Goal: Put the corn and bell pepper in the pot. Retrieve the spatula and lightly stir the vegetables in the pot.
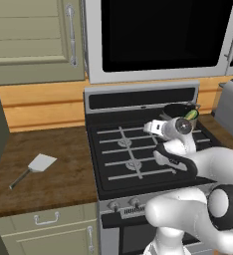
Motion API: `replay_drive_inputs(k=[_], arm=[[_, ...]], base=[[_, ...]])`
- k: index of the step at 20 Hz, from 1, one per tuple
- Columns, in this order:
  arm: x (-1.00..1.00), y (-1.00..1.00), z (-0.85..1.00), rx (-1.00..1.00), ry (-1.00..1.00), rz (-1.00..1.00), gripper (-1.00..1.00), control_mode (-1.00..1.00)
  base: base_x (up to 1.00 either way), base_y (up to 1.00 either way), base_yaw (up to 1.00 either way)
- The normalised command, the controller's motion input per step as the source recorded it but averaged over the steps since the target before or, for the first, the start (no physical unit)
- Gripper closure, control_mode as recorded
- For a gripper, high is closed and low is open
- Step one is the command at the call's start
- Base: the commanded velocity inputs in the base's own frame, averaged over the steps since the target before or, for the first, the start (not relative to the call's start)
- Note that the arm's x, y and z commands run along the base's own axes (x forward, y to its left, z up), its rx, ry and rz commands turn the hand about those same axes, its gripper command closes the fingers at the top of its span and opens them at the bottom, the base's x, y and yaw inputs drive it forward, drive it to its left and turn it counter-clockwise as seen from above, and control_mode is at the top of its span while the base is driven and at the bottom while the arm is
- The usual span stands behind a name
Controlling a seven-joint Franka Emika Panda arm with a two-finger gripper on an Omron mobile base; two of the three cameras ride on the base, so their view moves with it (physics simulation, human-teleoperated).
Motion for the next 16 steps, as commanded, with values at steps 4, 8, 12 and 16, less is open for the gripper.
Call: replay_drive_inputs(k=[4, 8, 12, 16], arm=[[0.46, -0.92, 0.59, 0.03, 0.0, -0.1, 1.0, -1.0], [0.49, -0.91, 0.48, 0.0, 0.03, -0.15, 1.0, -1.0], [0.51, -0.88, 0.15, 0.11, 0.2, -0.12, 1.0, -1.0], [0.59, -0.79, 0.0, 0.13, 0.21, -0.07, 1.0, -1.0]], base=[[0.0, 0.0, 0.0], [0.0, 0.0, 0.0], [0.0, 0.0, 0.0], [0.0, 0.0, 0.0]])
